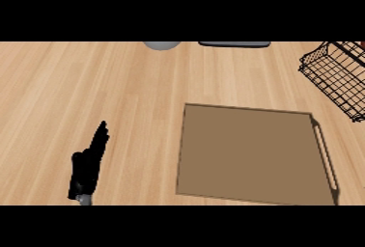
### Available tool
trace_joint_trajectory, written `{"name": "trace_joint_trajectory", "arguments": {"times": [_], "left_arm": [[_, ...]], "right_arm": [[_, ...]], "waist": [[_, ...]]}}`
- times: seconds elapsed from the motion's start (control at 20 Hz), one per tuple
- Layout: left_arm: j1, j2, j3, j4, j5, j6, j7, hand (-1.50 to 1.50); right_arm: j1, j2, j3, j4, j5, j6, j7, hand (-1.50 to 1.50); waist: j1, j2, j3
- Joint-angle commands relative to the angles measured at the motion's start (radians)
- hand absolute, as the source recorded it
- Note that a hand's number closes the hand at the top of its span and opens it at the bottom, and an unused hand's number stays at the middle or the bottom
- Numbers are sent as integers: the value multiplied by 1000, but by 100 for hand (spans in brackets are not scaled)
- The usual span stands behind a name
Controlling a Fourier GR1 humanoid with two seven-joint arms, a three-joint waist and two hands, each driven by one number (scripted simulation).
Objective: Pick the sweet potato from the tray and place it in the tiered basket
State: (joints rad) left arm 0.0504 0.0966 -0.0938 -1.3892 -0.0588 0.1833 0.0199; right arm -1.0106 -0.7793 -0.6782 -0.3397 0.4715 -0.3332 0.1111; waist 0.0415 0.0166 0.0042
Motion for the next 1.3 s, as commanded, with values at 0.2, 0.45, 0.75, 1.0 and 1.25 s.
{"name": "trace_joint_trajectory", "arguments": {"times": [0.2, 0.45, 0.75, 1.0, 1.25], "left_arm": [[13, -9, 19, 27, -7, 26, -10, 0], [82, -5, 9, -9, -8, 18, -22, 0], [49, 13, 60, 4, 25, 9, -8, 0], [123, 9, 59, -32, 23, 20, -26, 0], [128, -5, 40, -36, 2, 31, -31, 0]], "right_arm": [[57, -60, -95, -65, -68, -226, -75, -150], [140, -199, -125, -94, -87, -203, 27, -150], [385, -272, -263, -206, -241, -28, 3, -150], [629, -324, -384, -281, -333, 153, -2, -150], [854, -332, -559, -353, -461, 357, -27, -150]], "waist": [[-34, -12, -3], [-55, -23, -5], [-86, -28, -5], [-112, -34, -6], [-110, -32, -5]]}}
